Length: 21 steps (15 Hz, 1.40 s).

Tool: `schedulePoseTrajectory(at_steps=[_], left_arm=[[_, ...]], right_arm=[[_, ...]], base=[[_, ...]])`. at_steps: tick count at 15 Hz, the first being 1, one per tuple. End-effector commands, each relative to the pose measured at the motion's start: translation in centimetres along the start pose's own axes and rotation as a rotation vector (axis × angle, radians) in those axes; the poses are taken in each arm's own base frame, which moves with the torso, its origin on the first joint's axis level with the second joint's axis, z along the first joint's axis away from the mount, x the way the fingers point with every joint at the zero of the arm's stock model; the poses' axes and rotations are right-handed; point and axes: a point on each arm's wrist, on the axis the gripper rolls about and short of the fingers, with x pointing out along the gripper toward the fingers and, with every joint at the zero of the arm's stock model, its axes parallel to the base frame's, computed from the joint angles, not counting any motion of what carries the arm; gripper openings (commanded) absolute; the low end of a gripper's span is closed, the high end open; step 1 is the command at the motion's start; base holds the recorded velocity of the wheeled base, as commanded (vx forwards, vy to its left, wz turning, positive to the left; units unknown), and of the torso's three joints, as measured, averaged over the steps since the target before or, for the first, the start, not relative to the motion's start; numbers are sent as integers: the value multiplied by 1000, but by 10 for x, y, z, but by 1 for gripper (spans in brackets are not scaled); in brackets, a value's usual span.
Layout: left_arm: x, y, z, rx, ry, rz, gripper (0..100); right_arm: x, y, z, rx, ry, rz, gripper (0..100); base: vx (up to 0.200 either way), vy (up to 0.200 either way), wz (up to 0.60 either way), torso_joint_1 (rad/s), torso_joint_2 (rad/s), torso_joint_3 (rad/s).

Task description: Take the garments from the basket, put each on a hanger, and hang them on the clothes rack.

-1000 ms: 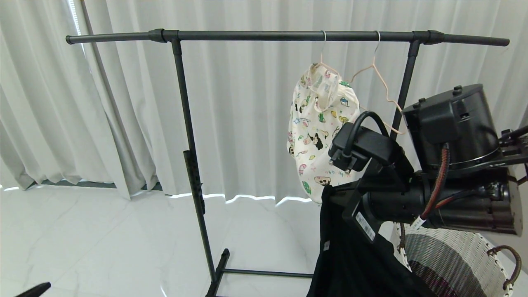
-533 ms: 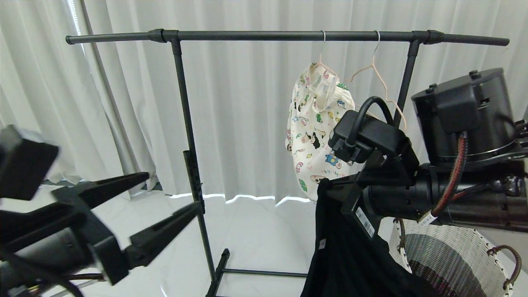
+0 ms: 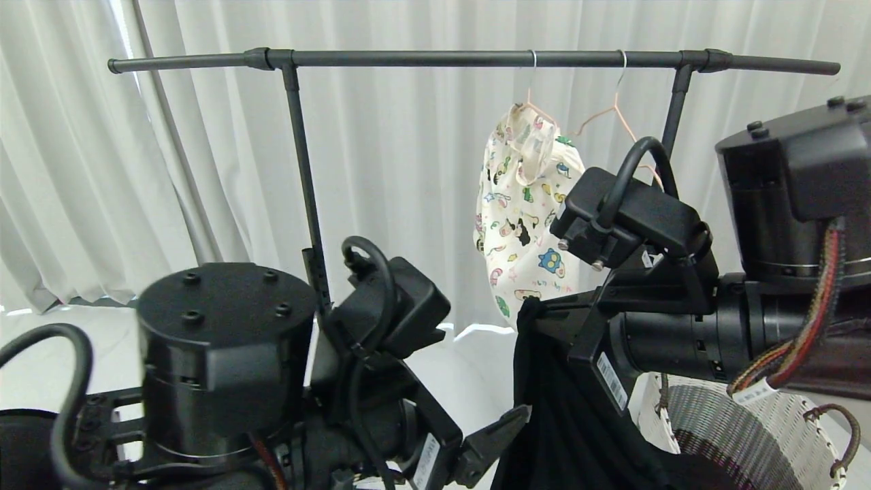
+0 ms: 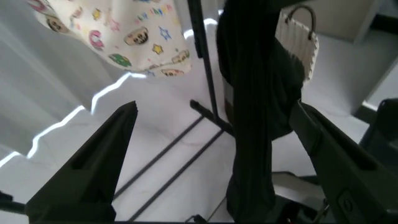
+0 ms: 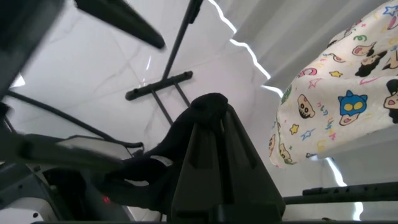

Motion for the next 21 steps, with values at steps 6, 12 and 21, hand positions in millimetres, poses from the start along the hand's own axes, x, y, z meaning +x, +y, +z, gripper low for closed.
schedulePoseTrajectory(at_steps=[6, 12, 21], left_arm=[[52, -2, -31, 10, 164, 92, 100], [52, -2, -53, 22, 247, 122, 100], [49, -4, -56, 28, 255, 133, 0]], right_arm=[[-9, -1, 1, 1, -20, -3, 0], [-11, -1, 2, 2, -26, -4, 0], [-11, -1, 1, 0, -25, -2, 0]], base=[[0, 0, 0, 0, 0, 0], [0, 0, 0, 0, 0, 0], [0, 0, 0, 0, 0, 0]])
